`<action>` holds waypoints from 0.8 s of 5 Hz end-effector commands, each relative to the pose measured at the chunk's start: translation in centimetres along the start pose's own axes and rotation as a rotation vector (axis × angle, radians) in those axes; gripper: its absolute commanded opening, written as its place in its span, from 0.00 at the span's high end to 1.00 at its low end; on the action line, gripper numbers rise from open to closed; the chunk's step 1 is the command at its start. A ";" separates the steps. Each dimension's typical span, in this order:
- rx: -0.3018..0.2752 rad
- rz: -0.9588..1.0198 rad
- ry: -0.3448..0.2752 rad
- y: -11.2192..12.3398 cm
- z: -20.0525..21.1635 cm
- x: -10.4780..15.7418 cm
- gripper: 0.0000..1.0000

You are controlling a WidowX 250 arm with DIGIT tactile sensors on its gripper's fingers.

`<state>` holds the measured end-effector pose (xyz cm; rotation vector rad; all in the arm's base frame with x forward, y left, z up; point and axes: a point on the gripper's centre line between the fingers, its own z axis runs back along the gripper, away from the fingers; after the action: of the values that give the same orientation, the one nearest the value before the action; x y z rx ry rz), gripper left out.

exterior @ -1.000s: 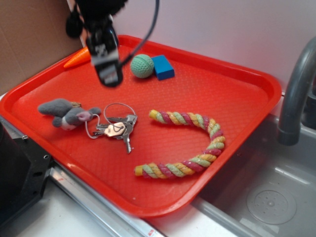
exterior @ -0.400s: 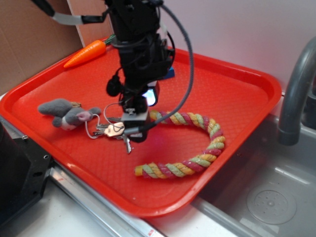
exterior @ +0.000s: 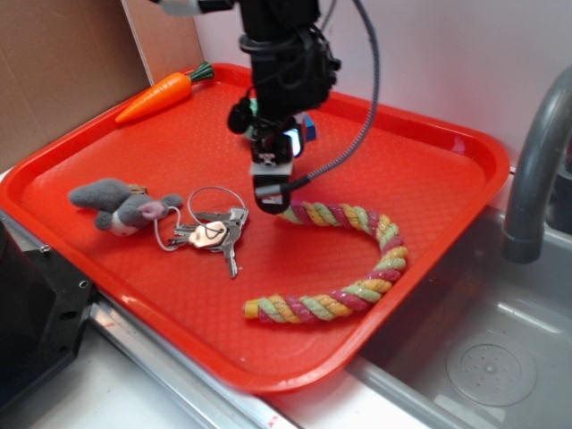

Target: Grab the multicolored rope.

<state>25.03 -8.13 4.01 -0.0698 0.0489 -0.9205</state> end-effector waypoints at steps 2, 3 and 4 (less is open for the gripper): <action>0.017 -0.172 0.005 -4.8 -0.9 2.4 0.00; 0.016 -0.164 0.050 -3.6 -1.3 2.8 0.00; 0.047 -0.169 0.097 -3.1 -2.6 2.9 0.92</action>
<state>25.43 -11.81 1.68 0.0194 0.1181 -1.0884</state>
